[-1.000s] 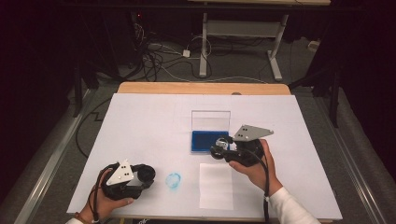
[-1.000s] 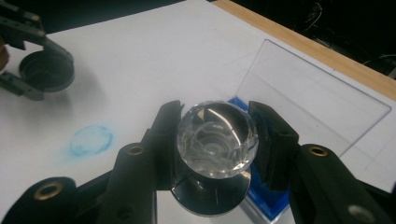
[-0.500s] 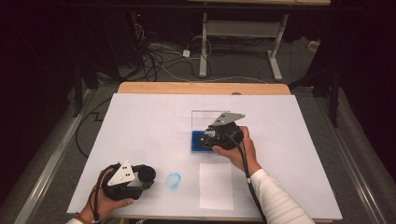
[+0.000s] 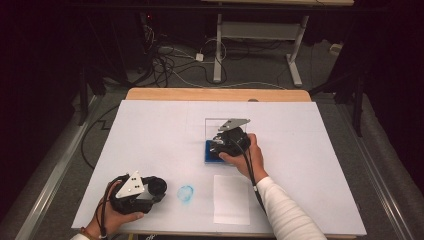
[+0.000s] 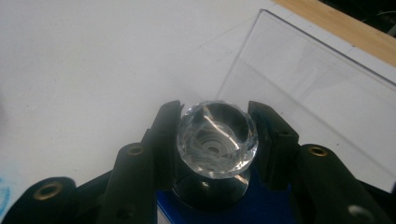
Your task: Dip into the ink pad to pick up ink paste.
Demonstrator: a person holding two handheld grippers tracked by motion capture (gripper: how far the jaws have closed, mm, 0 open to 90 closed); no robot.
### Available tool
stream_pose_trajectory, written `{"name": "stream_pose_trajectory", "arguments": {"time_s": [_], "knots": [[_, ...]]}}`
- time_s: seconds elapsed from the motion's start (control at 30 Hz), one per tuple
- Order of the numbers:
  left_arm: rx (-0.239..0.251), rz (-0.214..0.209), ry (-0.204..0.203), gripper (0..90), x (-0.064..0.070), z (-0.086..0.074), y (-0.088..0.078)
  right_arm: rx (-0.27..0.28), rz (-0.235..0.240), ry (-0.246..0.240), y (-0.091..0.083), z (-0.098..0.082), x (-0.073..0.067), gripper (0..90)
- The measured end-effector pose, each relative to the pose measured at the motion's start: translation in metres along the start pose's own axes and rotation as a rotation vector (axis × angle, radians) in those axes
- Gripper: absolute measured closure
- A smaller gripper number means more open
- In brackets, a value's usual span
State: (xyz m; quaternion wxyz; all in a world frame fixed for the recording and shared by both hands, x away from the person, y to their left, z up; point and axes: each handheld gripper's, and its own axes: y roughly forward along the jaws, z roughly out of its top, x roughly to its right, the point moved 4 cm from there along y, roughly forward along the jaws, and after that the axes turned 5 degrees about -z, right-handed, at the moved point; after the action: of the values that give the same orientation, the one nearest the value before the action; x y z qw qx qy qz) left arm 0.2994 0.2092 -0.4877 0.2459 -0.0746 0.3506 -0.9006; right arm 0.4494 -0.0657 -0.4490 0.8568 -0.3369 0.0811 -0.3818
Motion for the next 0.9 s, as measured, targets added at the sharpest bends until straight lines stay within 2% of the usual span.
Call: {"name": "stream_pose_trajectory", "arguments": {"time_s": [0.07,0.27,0.37,0.4,0.43,0.5,0.6,0.7,0.77,0.8,0.83,0.9], "knots": [[0.002,-0.002,0.000,36.3,0.0001,0.0002,-0.0007,-0.015,-0.028,-0.015,0.0026,0.0006,0.0000,57.2],[0.001,-0.004,0.000,36.3,-0.0009,0.0000,-0.0007,-0.022,-0.017,0.003,0.0079,-0.0011,-0.0003,57.2],[-0.006,0.007,-0.017,36.3,-0.0031,-0.0006,0.0000,-0.025,-0.009,0.031,0.0088,-0.0024,0.0022,57.3],[0.011,0.005,-0.039,36.3,-0.0025,-0.0001,0.0006,-0.028,-0.005,0.044,0.0088,-0.0026,0.0024,57.3],[0.014,0.004,-0.042,36.3,-0.0025,0.0001,0.0005,-0.025,-0.004,0.049,0.0093,-0.0028,0.0030,57.4],[0.000,0.007,-0.021,36.3,-0.0035,0.0000,-0.0009,-0.031,-0.012,0.049,0.0094,-0.0026,0.0019,57.3],[0.002,0.008,-0.017,36.3,-0.0024,0.0011,-0.0013,-0.043,-0.024,0.052,0.0076,-0.0022,0.0001,57.3],[0.003,0.008,-0.012,36.3,-0.0025,0.0017,-0.0015,-0.029,-0.033,0.051,0.0027,-0.0014,0.0001,57.3],[0.002,0.007,-0.015,36.3,-0.0034,0.0018,-0.0010,-0.046,-0.012,0.069,0.0036,-0.0027,-0.0003,57.3],[0.000,0.008,-0.014,36.3,-0.0037,0.0018,-0.0008,-0.043,-0.011,0.055,0.0053,-0.0037,-0.0006,57.3],[0.018,0.006,-0.037,36.3,-0.0022,0.0023,0.0004,-0.042,-0.015,0.052,0.0056,-0.0035,-0.0009,57.3],[0.026,0.005,-0.045,36.3,-0.0012,0.0027,0.0010,-0.034,-0.012,0.058,0.0069,-0.0039,-0.0007,57.4]]}}
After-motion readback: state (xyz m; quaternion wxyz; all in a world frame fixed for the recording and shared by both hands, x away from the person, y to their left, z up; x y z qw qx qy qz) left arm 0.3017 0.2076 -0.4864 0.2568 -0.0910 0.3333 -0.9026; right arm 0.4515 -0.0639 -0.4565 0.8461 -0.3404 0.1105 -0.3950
